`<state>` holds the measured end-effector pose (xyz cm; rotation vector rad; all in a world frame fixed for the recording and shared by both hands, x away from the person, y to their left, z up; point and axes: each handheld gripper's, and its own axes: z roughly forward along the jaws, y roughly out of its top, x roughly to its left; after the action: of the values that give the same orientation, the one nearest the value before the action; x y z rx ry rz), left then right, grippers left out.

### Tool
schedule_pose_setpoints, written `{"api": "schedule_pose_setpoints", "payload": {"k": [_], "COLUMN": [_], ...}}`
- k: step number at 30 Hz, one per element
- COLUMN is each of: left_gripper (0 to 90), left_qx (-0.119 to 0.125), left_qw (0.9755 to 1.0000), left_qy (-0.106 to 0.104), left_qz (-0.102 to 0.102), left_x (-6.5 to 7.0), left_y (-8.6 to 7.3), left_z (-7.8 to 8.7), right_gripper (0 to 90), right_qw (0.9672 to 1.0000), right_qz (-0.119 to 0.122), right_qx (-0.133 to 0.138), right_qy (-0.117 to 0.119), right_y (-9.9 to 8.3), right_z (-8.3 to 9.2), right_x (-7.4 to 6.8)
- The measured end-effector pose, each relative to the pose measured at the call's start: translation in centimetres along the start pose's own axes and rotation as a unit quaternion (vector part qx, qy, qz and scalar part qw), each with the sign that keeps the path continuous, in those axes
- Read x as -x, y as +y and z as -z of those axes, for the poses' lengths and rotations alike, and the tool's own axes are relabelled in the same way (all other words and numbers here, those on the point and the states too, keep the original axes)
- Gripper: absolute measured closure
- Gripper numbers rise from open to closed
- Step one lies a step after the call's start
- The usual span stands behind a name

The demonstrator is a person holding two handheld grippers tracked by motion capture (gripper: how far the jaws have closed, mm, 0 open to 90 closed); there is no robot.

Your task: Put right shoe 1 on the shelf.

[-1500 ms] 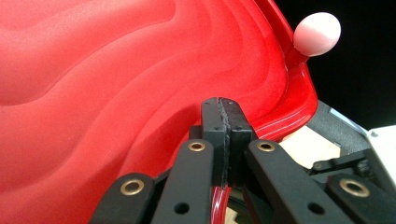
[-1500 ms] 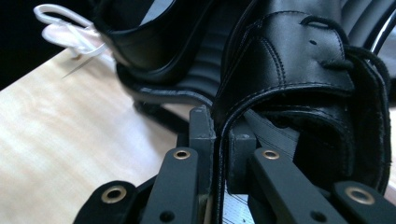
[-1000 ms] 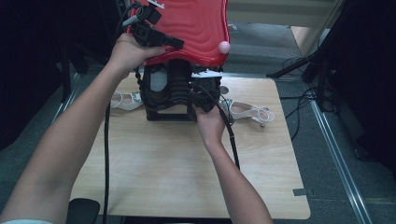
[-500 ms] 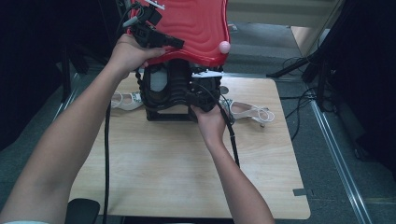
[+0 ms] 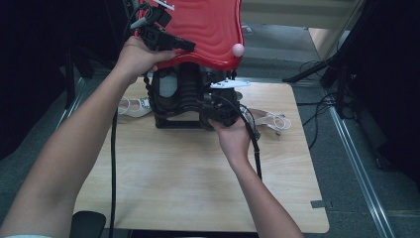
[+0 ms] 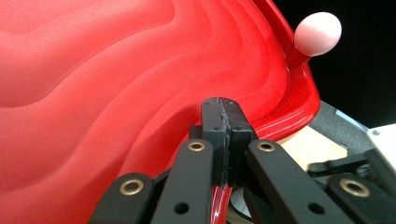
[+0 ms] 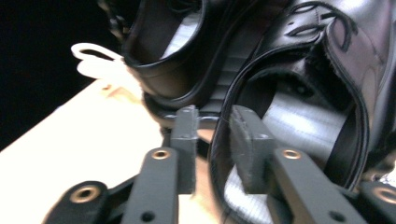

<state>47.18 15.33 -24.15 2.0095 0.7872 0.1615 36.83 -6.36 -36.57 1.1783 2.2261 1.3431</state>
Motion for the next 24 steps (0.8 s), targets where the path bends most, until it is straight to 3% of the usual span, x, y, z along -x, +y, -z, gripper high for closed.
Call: {"api": "schedule_pose_setpoints", "payload": {"k": [1, 5, 8, 13, 16, 21, 24], "left_gripper": [90.0, 90.0, 89.9, 89.8, 89.9, 89.9, 89.8], "left_qx": [0.0, -0.003, -0.005, -0.004, -0.004, -0.003, -0.004], "left_qw": [1.0, 1.0, 0.9999, 1.0, 1.0, 1.0, 1.0], "left_qy": [-0.001, -0.001, -0.002, -0.003, -0.002, -0.002, -0.001], "left_qz": [0.003, 0.008, 0.009, 0.009, 0.009, 0.008, 0.009], "left_x": [0.0, 0.0, 0.0, 0.0, 0.0, 0.0, 0.0], "left_y": [0.0, 0.1, 0.1, 0.1, 0.1, 0.1, 0.1], "left_z": [0.0, 0.0, 0.0, 0.0, 0.0, 0.0, 0.0], "right_gripper": [80.7, 90.0, 90.0, 90.0, 90.0, 90.0, 90.0], "right_qw": [0.9998, 0.9985, 0.9962, 0.9903, 0.9893, 0.9891, 0.9901], "right_qz": [-0.005, -0.007, -0.001, 0.024, 0.038, 0.031, 0.039], "right_qx": [-0.002, -0.014, -0.03, -0.032, -0.044, -0.054, -0.054], "right_qy": [0.02, 0.052, 0.082, 0.133, 0.134, 0.133, 0.124], "right_y": [-0.1, -0.5, -1.1, -3.0, -4.2, -5.8, -6.7], "right_z": [0.4, 1.5, 2.0, 2.1, 1.8, 1.3, 1.1], "right_x": [0.1, 0.0, -0.2, 0.1, 0.9, 2.3, 3.0]}}
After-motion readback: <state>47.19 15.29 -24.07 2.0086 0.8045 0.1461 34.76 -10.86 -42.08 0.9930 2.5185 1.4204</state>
